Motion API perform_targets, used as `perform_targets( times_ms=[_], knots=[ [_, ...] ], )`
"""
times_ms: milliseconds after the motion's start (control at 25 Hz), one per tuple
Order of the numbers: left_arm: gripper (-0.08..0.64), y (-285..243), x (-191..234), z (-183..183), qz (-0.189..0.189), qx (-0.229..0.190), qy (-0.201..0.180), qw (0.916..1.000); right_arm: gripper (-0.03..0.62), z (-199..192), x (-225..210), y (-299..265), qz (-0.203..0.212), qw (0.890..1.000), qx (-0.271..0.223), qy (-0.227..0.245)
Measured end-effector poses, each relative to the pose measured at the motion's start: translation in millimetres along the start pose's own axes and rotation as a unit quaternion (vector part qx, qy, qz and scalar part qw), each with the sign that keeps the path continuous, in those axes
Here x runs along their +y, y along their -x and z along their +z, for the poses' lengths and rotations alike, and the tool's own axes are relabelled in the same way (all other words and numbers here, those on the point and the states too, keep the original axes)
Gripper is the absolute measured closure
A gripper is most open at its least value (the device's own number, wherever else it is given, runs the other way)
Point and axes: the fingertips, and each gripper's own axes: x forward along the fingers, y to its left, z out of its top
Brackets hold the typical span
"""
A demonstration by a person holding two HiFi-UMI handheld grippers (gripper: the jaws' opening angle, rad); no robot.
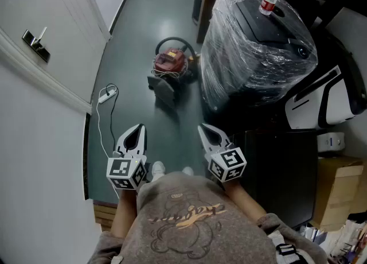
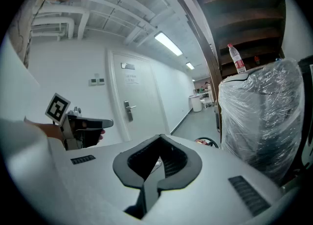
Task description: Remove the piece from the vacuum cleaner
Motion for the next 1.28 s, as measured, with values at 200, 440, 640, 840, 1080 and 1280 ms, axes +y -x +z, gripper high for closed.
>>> perform_targets(
  times_ms=[200, 440, 640, 840, 1080, 1280],
  knots=[
    [0.558, 0, -2, 2, 0.008, -0.006, -0.001, 1.0000, 0.593, 2, -2, -1, 0.006, 1.000, 0.001, 0.008],
    [0.557, 3, -9, -2, 0.013, -0.004, 0.001, 0.9999, 0.592, 1, -4, 1, 0.013, 1.000, -0.001, 0.003],
    [0.557, 7, -16, -12, 0.019, -0.002, 0.004, 0.9998, 0.592, -5, -8, 9, 0.023, 1.000, -0.006, -0.004],
    [0.557, -2, -17, -20, 0.029, -0.002, 0.012, 0.9995, 0.592, -25, -21, 9, 0.017, 1.000, 0.011, -0.012],
    [0.557, -17, 1, -22, 0.027, 0.004, 0.009, 0.9996, 0.592, -35, -28, -11, 0.010, 1.000, 0.021, -0.018],
    [0.557, -53, 33, -12, 0.017, 0.010, 0.003, 0.9998, 0.592, -32, -35, -54, 0.006, 0.999, 0.028, -0.021]
  ],
)
